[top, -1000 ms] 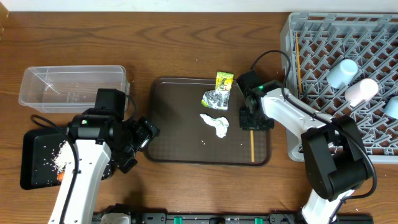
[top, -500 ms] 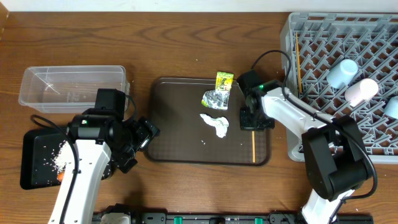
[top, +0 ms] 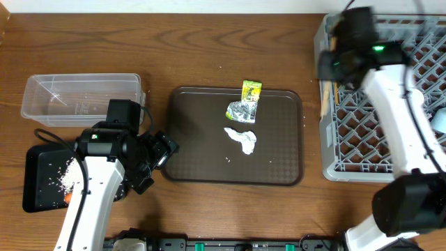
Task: Sort waste into correct bins and load items into the dishwasher rack
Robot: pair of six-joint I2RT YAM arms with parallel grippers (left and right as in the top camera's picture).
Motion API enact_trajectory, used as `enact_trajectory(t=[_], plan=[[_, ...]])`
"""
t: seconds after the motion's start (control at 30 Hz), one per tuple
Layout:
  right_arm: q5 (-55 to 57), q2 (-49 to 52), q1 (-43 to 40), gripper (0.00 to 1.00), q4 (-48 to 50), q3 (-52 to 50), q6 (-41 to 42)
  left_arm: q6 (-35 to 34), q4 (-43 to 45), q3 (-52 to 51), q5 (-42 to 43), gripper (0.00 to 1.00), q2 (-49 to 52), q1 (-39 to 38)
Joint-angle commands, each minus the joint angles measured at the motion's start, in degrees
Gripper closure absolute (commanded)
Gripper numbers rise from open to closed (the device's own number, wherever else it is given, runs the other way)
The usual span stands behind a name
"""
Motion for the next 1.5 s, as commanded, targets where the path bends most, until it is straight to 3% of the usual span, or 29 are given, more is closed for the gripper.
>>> enact_trajectory(t=[0.0,0.23,0.6,0.67,0.73,0.83,0.9,1.03,1.37,1.4,1.47], plan=[[0.22,0.9,-3.32,0.99,1.18,0.09,-8.52,-0.33,-0.13,0.26,-0.79,0.02,0.15,-0.17],[-4.59,3.56,-8.76,0.99,7.37,0.07,-8.57,-0.33,-0.15,0.26,-0.79,0.02,0.15,-0.17],[-6.25,8.52,-7.89,0.97,9.62,0.04,-8.72,-0.33,-0.15,0.26,-0.79,0.02,0.15,-0.17],[-6.21,8.57,-7.87,0.87,9.33,0.04,-8.72,-0.33,-0.15,0.26,-0.79,0.02,0.15,-0.17],[-6.16,8.55,-7.87,0.68,9.03,0.04,-8.72,-0.33,-0.13,0.26,-0.79,0.02,0.15,-0.17],[-6.01,8.57,-7.87,0.31,8.39,0.04,-8.72,-0.33,-0.15,0.26,-0.79,0.02,0.15,-0.17],[-6.1,8.55,-7.85,0.18,7.67,0.04,-8.63,-0.33,-0.13,0.26,-0.79,0.02,0.15,-0.17],[-6.99,8.46,-7.8,0.15,6.25,0.09,-7.34,-0.33,-0.13,0.26,-0.79,0.02,0.15,-0.17],[-31.01,5.35,-3.58,0.17,2.34,0.09,-7.37,-0.33,-0.13,0.26,-0.79,0.02,0.15,-0.17],[-31.12,5.35,-2.45,0.16,1.7,0.09,-6.99,-0.33,-0.13,0.26,-0.76,0.02,0.15,-0.17],[-29.42,5.53,-0.13,0.01,1.07,0.04,-5.18,-0.33,-0.13,0.26,-0.79,0.02,0.15,-0.17]])
